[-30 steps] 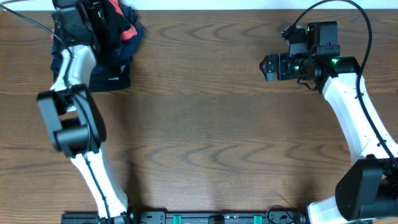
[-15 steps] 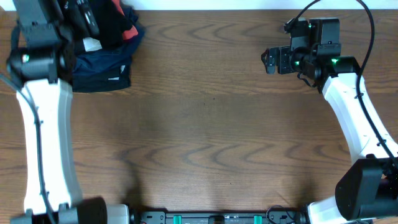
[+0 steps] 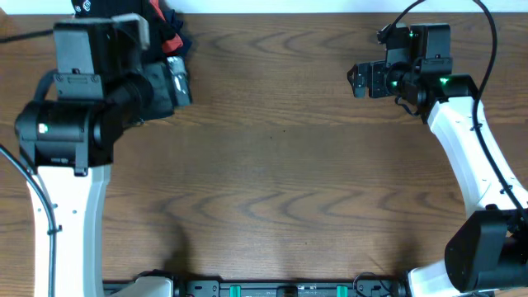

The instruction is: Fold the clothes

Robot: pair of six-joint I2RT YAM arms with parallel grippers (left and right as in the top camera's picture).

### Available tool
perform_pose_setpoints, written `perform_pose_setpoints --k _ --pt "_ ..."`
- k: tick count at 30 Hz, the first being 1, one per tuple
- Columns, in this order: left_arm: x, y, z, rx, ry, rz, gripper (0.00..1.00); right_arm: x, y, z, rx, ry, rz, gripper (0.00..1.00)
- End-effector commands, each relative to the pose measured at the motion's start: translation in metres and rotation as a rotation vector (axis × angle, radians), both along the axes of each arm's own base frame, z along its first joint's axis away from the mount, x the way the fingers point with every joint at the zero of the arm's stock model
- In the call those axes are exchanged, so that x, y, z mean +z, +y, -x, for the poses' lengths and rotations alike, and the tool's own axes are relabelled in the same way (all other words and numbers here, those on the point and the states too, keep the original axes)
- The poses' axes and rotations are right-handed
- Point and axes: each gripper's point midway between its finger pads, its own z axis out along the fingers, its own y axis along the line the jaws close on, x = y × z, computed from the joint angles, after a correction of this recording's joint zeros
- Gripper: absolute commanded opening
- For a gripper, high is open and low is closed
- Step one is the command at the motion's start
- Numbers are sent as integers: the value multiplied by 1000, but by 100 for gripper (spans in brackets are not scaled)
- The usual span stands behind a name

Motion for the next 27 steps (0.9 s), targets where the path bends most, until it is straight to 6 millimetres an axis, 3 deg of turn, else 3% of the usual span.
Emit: perform_pose_setpoints --k 1,4,15,22,27 --pt "-3 -11 7 -34 28 43 98 -2 -6 -1 -4 2 9 99" --pt "-3 0 7 10 26 3 98 -2 -6 0 -4 2 9 99" --pt "-11 3 17 0 72 -24 98 -2 -6 0 -4 2 9 99" --pt "9 4 -3 -114 -90 -150 98 -2 -6 -1 -5 2 9 99" --pt "42 5 -7 -120 -312 -177 98 -2 -6 0 -5 2 9 99"
